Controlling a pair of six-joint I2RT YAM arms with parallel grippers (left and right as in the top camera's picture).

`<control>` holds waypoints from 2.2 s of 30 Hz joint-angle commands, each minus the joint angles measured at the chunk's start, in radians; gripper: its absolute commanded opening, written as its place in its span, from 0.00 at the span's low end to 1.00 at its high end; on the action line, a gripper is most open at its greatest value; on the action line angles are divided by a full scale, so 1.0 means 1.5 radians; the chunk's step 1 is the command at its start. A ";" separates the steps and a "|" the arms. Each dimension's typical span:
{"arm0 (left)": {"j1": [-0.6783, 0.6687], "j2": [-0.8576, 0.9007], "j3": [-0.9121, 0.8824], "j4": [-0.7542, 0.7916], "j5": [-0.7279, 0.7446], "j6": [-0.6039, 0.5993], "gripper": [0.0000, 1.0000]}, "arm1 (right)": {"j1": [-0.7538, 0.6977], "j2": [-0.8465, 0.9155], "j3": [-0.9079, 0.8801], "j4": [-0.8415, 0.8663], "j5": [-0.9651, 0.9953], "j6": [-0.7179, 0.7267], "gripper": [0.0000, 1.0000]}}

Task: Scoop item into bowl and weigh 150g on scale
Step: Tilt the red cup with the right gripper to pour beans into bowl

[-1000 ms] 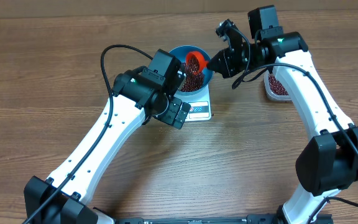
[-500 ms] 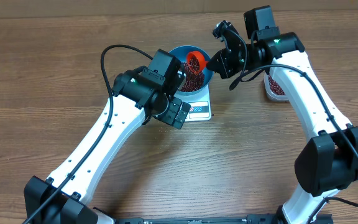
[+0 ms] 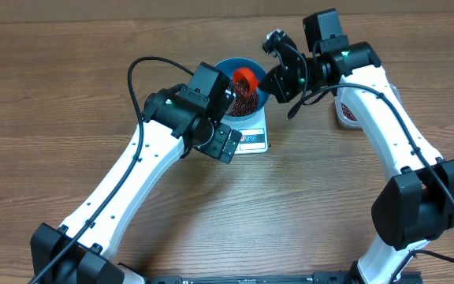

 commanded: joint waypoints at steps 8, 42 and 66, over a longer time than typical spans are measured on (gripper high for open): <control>-0.001 -0.007 0.006 -0.002 -0.002 0.010 1.00 | 0.010 -0.001 0.018 0.009 -0.017 0.013 0.04; -0.001 -0.007 0.006 -0.002 -0.002 0.010 0.99 | 0.015 -0.001 0.017 -0.052 0.010 -0.167 0.03; -0.001 -0.007 0.006 -0.002 -0.002 0.010 1.00 | 0.018 -0.001 0.018 -0.011 0.019 -0.054 0.04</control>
